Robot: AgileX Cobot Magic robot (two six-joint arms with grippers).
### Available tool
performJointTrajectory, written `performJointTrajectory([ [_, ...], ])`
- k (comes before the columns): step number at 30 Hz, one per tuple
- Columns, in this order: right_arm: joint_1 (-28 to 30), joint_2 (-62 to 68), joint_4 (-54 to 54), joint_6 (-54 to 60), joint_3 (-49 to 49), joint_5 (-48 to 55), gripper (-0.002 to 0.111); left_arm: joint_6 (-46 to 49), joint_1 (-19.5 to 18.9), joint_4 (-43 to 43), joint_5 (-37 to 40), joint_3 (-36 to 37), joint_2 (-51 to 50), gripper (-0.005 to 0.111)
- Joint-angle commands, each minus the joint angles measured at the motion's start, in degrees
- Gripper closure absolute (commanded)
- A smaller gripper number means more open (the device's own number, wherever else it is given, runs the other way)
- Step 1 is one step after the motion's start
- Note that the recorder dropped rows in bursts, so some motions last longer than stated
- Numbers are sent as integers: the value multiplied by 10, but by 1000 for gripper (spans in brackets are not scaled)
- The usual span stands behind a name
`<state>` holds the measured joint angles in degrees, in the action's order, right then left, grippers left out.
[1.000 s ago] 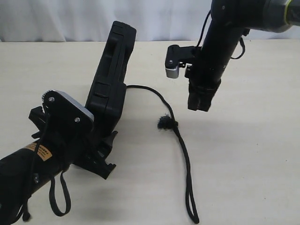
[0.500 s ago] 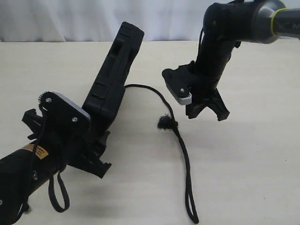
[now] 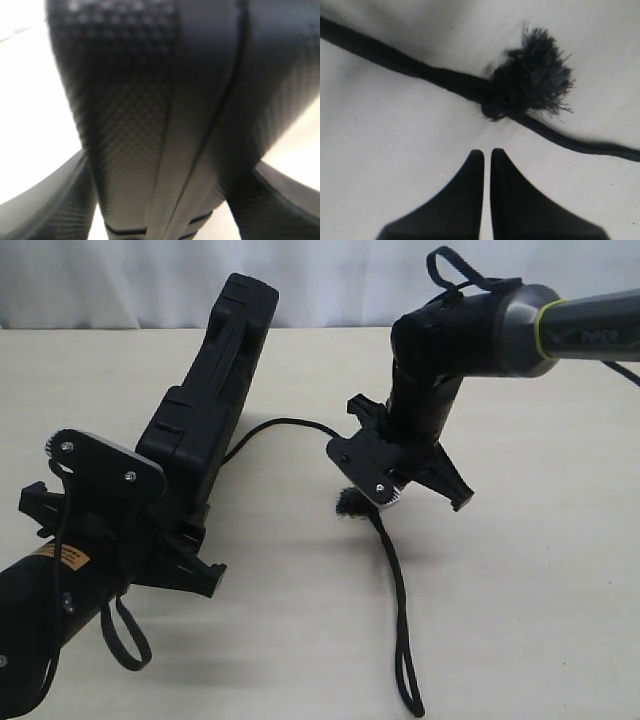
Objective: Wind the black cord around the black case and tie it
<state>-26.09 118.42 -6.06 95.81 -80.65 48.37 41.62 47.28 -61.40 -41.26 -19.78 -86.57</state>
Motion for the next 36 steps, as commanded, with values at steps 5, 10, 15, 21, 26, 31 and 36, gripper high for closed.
performJointTrajectory([
  [5, 0, -2, -11, 10, 30, -74, 103, -15, 0, -23, 32, 4, -3, 107],
  [10, 0, -2, -11, 10, 31, -88, 98, -15, 0, -23, 36, 4, -3, 107],
  [15, 0, -2, -11, 10, 33, -95, 70, -15, 0, -23, 36, 4, -3, 107],
  [21, 0, -2, -4, 112, 55, -94, 67, -15, 0, -23, 41, 4, -3, 107],
  [26, 0, -2, 11, 175, 63, -110, 73, -15, 0, -23, 41, 4, -3, 107],
  [31, 0, -13, 11, 177, 63, -151, 73, -15, 0, -23, 35, 4, -3, 107],
  [36, -3, -15, 13, 238, 72, -120, 73, -15, 0, -23, 36, 4, -3, 107],
])
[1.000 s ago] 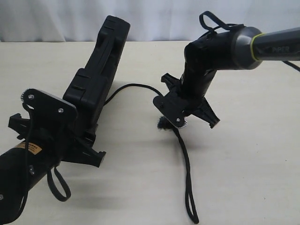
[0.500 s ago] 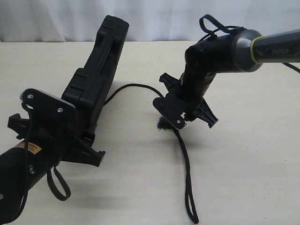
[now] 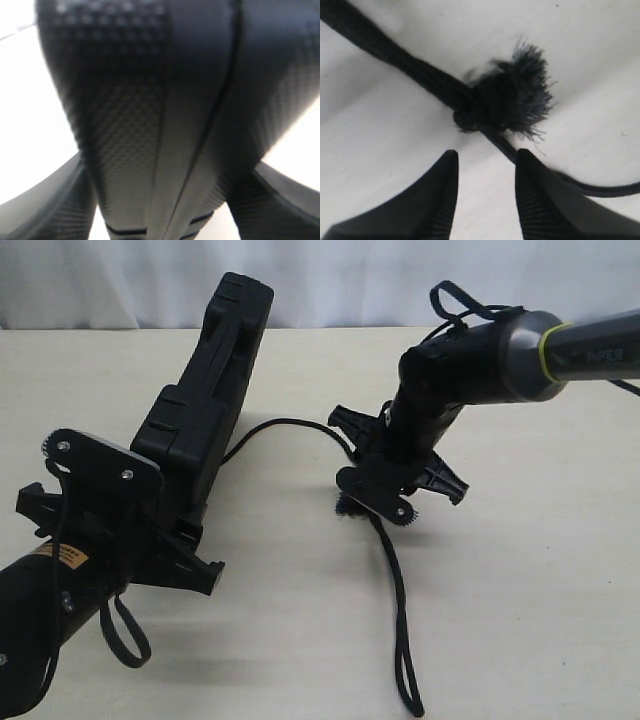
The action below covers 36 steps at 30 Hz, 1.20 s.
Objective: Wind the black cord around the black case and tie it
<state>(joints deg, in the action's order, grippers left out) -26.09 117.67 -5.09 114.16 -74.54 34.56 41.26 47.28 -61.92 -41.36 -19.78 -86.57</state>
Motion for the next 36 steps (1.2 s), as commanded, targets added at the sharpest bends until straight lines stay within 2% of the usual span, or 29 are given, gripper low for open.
performJointTrajectory([
  [1, -6, -7, 4, 62, 14, 13, 73, -11, 0, -18, 37, 4, -3, 107],
  [12, -30, -4, 14, 71, 35, -32, 73, -11, 0, -18, 37, 4, -3, 107],
  [28, -58, -4, 32, 69, 56, -37, 74, -11, 0, -18, 37, 4, -3, 107],
  [31, -58, -4, 32, 50, 56, -37, 88, -11, 0, -18, 34, 4, -3, 107],
  [33, -58, -4, 33, 20, 56, -37, 104, -11, 0, -18, 33, 4, -3, 107],
  [36, -58, -4, 43, -44, 56, -41, 104, -11, 0, -18, 33, 4, -3, 107],
])
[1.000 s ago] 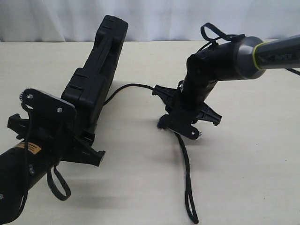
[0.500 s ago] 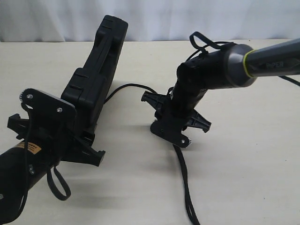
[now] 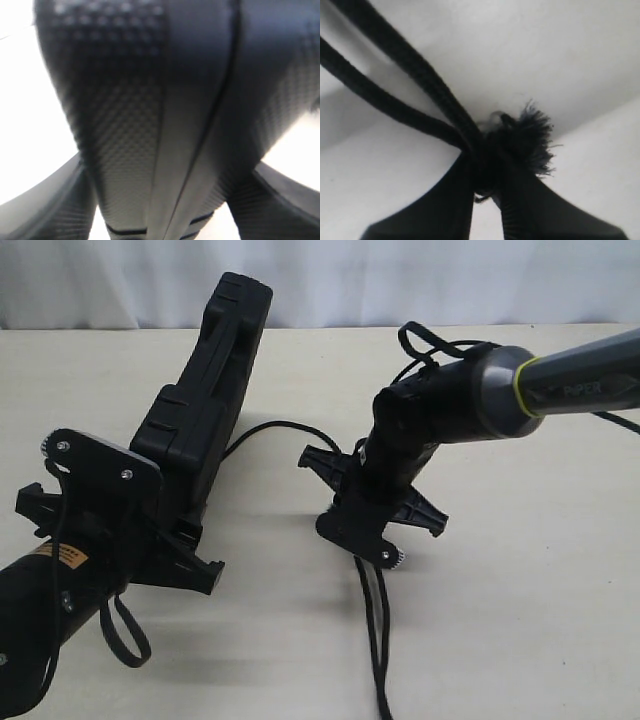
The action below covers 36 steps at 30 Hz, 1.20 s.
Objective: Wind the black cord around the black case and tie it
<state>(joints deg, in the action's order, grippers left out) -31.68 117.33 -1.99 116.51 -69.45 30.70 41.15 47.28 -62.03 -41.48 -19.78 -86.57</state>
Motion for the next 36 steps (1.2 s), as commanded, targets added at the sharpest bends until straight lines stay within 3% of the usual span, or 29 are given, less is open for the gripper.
performJointTrajectory([
  [1, -2, -1, 13, -76, 4, -2, 104, -10, 0, -17, 34, 4, -3, 107],
  [4, -2, -4, 20, -98, -4, 6, 104, -10, 0, -17, 34, 4, -3, 107],
  [13, 0, -27, 193, -99, -51, 58, 104, -9, 0, -17, 34, 4, -3, 107],
  [24, 58, -42, 368, -116, -53, 117, 104, -8, 0, -17, 36, 4, -3, 107],
  [28, 65, -41, 349, -195, -53, 106, 104, -8, 0, -17, 38, 4, -3, 107],
  [36, 62, -38, 116, -409, -52, 117, 104, -8, 0, -17, 38, 4, -3, 107],
])
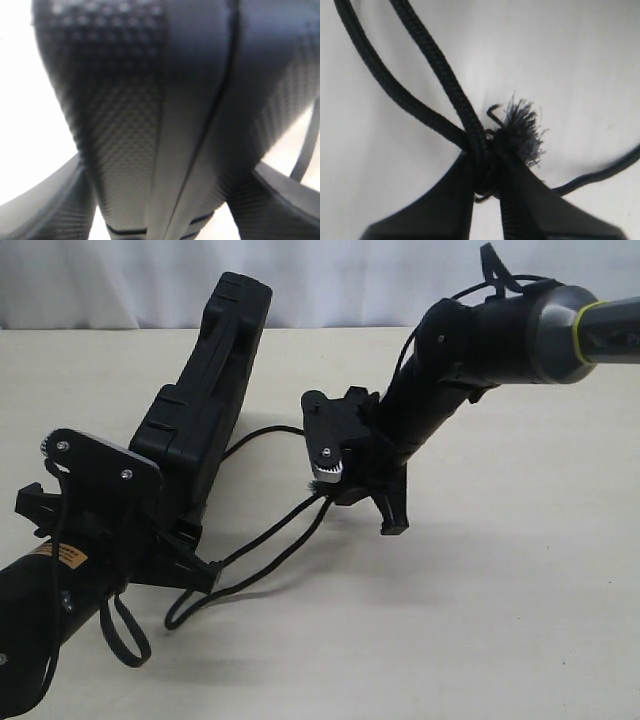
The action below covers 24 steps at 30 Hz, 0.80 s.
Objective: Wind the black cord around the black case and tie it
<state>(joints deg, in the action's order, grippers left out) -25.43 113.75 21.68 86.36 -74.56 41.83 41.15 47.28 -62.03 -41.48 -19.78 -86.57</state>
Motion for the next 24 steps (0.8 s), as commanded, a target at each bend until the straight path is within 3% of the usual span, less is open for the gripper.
performJointTrajectory([
  [1, 0, -1, -154, -134, 0, 5, 103, -8, 0, -17, 39, 4, -3, 107],
  [4, 0, 1, -203, -217, 0, 5, 94, -8, 0, -17, 39, 4, -3, 107],
  [11, 0, 2, -210, -258, 0, 29, 44, -8, 0, -17, 39, 4, -3, 107],
  [13, 0, -4, -210, -258, 0, 43, 37, -8, 0, -17, 39, 4, -3, 107],
  [18, -38, -43, -210, -233, 0, 56, 37, -8, 0, -17, 39, 4, -3, 107],
  [24, -138, -54, -213, -134, 2, 67, 52, -8, 0, -17, 39, 4, -3, 107],
])
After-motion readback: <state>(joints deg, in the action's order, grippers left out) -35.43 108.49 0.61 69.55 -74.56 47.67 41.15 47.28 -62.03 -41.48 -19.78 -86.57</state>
